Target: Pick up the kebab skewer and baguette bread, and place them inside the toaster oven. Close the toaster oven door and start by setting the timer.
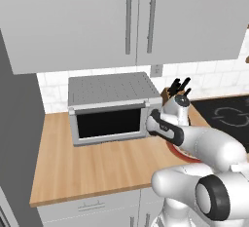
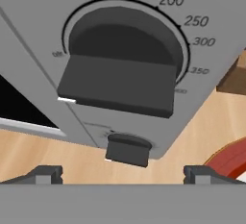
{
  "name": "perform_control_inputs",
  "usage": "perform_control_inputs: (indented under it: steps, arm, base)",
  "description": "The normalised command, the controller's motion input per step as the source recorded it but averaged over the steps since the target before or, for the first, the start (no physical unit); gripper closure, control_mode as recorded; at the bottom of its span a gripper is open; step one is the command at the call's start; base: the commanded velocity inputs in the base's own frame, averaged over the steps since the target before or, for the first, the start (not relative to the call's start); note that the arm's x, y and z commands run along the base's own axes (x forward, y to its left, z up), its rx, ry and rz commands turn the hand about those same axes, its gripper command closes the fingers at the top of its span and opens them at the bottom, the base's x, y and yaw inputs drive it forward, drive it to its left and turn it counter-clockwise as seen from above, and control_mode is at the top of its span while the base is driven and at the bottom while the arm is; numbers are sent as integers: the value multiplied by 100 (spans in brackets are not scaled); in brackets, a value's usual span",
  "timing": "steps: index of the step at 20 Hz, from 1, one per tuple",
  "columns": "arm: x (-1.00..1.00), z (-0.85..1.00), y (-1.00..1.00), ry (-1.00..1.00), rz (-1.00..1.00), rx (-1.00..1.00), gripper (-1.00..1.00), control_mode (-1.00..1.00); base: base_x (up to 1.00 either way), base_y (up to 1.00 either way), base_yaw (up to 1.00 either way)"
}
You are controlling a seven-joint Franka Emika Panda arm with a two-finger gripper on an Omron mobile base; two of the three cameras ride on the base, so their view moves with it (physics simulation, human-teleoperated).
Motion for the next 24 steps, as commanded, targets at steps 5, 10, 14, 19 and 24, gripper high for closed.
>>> perform_control_inputs:
  steps: [5,10,14,19,24]
  arm:
    - [0,-9,6,0,0,0,-100,-100]
    - [6,-1,0,0,0,0,-100,-100]
    - [26,0,0,0,0,0,-100,-100]
    - [13,-3,1,1,0,0,-100,-100]
    - [0,-1,1,3,0,0,-100,-100]
  base:
    - [0,0,0]
    - [0,0,0]
    - [0,0,0]
    - [0,0,0]
    - [0,0,0]
